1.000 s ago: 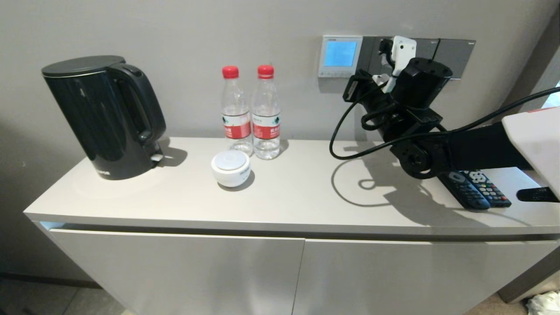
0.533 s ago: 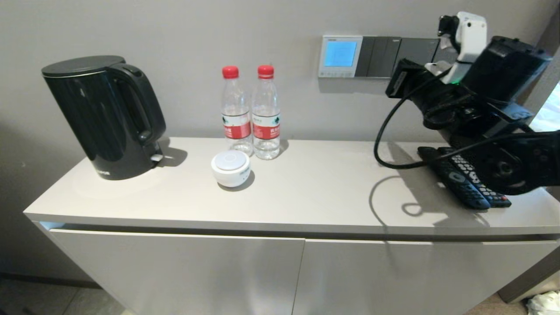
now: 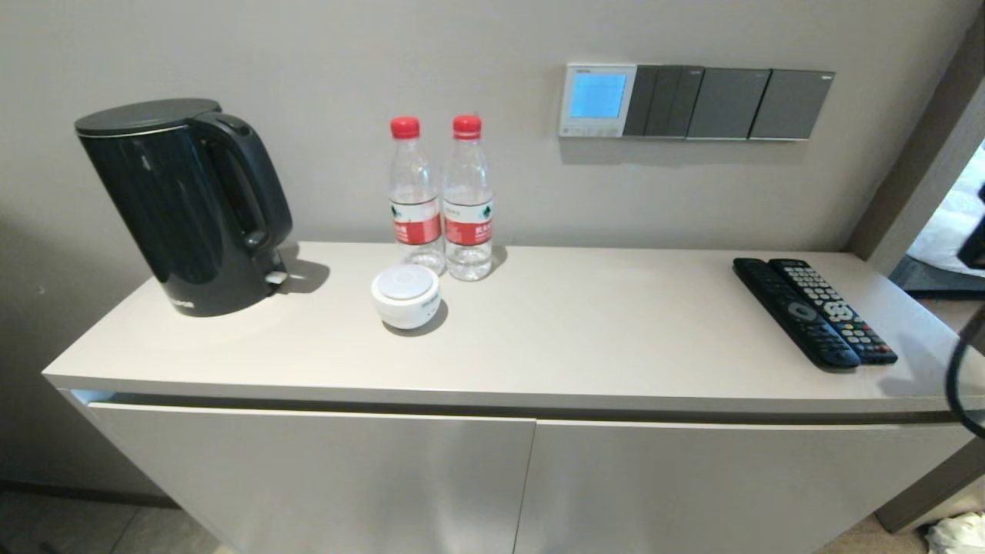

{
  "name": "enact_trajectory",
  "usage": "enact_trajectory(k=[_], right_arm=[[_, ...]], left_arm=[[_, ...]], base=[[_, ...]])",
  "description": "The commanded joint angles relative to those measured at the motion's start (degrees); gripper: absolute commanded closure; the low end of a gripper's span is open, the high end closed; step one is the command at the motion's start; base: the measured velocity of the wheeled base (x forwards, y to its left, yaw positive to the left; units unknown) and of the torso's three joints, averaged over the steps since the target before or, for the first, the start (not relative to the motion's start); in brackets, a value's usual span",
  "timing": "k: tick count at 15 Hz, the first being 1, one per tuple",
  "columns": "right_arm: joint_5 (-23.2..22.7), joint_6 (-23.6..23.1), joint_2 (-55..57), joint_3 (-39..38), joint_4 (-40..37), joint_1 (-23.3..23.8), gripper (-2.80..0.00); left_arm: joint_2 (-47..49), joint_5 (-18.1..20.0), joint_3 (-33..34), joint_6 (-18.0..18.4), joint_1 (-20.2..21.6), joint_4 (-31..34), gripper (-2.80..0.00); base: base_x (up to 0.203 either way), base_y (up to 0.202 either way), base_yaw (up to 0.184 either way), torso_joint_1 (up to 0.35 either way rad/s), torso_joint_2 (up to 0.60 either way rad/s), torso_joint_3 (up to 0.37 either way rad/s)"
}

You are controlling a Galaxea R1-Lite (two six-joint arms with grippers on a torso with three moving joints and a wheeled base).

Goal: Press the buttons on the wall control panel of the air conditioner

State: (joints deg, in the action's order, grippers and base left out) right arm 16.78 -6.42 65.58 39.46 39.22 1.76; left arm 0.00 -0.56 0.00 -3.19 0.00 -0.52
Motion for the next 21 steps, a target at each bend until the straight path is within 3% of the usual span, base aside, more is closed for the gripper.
enact_trajectory(k=[1, 4, 7, 11, 14, 18, 21], right_arm=[[0.04, -0.31, -13.74, -4.49, -5.25, 3.51, 0.00], [-0.09, -0.73, -28.02, -10.80, -18.33, 5.54, 0.00], [-0.32, -0.89, -38.49, -20.53, -24.85, 5.82, 0.00], [-1.22, -0.28, -46.71, -32.39, -26.31, 5.84, 0.00], [-6.48, 1.38, -49.69, -37.95, -26.18, 6.22, 0.00], [-16.02, 3.78, -50.10, -38.88, -26.05, 5.98, 0.00], [-18.00, 3.68, -51.50, -39.17, -27.00, 1.84, 0.00]], left_arm=[[0.00, -0.05, 0.00, -0.06, 0.00, 0.00, 0.00], [0.00, -0.05, 0.00, 0.03, 0.00, 0.00, 0.00], [0.00, -0.05, 0.00, -0.06, 0.00, 0.00, 0.00], [0.00, -0.05, 0.00, 0.02, 0.00, -0.09, 0.00], [0.00, -0.05, 0.00, -0.06, 0.00, 0.00, 0.00], [0.00, -0.05, 0.00, -0.06, 0.00, 0.00, 0.00], [0.00, -0.05, 0.00, -0.06, 0.00, 0.00, 0.00]], base=[[0.000, 0.000, 0.000, 0.000, 0.00, 0.000], [0.000, 0.000, 0.000, 0.000, 0.00, 0.000], [0.000, 0.000, 0.000, 0.000, 0.00, 0.000], [0.000, 0.000, 0.000, 0.000, 0.00, 0.000], [0.000, 0.000, 0.000, 0.000, 0.00, 0.000], [0.000, 0.000, 0.000, 0.000, 0.00, 0.000], [0.000, 0.000, 0.000, 0.000, 0.00, 0.000]])
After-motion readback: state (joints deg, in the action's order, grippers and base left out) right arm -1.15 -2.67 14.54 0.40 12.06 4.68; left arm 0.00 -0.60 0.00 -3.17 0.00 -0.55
